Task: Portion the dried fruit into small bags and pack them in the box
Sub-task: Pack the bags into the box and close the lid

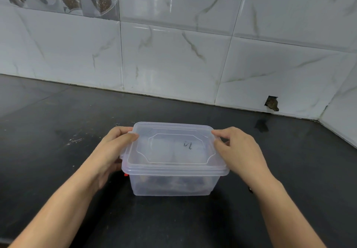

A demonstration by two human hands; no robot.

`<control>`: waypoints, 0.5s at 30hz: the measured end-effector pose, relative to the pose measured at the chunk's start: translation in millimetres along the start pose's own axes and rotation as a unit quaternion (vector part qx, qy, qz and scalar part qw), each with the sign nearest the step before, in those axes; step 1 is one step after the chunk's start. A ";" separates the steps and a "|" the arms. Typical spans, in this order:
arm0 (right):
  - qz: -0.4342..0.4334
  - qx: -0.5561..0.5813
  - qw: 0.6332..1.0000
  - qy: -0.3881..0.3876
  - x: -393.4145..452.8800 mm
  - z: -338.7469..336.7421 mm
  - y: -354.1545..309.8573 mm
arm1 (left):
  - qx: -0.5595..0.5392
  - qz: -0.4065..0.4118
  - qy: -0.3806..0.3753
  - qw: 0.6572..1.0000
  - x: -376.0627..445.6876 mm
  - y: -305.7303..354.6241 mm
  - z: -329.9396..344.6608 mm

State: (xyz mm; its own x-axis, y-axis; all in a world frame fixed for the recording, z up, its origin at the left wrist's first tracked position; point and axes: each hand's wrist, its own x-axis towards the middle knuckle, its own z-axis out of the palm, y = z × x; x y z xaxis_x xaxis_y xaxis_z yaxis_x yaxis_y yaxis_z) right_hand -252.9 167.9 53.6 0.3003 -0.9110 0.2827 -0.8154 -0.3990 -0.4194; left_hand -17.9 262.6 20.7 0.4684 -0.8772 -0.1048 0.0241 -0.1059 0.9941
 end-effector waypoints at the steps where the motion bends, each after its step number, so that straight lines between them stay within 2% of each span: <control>1: 0.002 0.020 1.000 -0.007 -0.5 0.4 0.4 | 0.001 -0.019 -0.034 0.999 -1.0 -1.4 -3.3; 4: 0.028 0.084 0.996 -0.023 -4.0 2.8 2.5 | 0.026 -0.086 -0.087 0.992 -2.8 -2.0 -11.7; 6: 0.098 0.097 0.990 -0.034 -6.4 4.6 4.0 | 0.075 -0.092 -0.082 0.990 -3.9 1.3 -12.9; 8: 0.166 0.103 0.977 -0.079 -9.3 0.5 -1.3 | 0.113 -0.085 -0.065 0.988 -3.2 3.0 -11.9; 10: 0.217 0.152 0.955 -0.135 -11.6 -5.5 -8.0 | 0.136 -0.060 -0.028 0.989 -2.0 4.7 -11.4; 12: 0.241 0.186 0.940 -0.156 -14.4 -11.4 -12.9 | 0.194 -0.017 0.031 0.980 -2.0 7.5 -12.5; 15: 0.239 0.190 0.940 -0.152 -15.5 -10.9 -8.4 | 0.316 0.031 0.107 0.942 -1.9 16.8 -12.8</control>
State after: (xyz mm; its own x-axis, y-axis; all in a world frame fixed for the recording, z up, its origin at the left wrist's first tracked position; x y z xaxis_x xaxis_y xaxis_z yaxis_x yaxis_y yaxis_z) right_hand -256.1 186.5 62.2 0.1194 -0.9601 -0.2528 -0.6745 0.1084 -0.7303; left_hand -7.1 268.5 37.9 0.6208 -0.7834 0.0291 -0.5091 -0.3746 0.7749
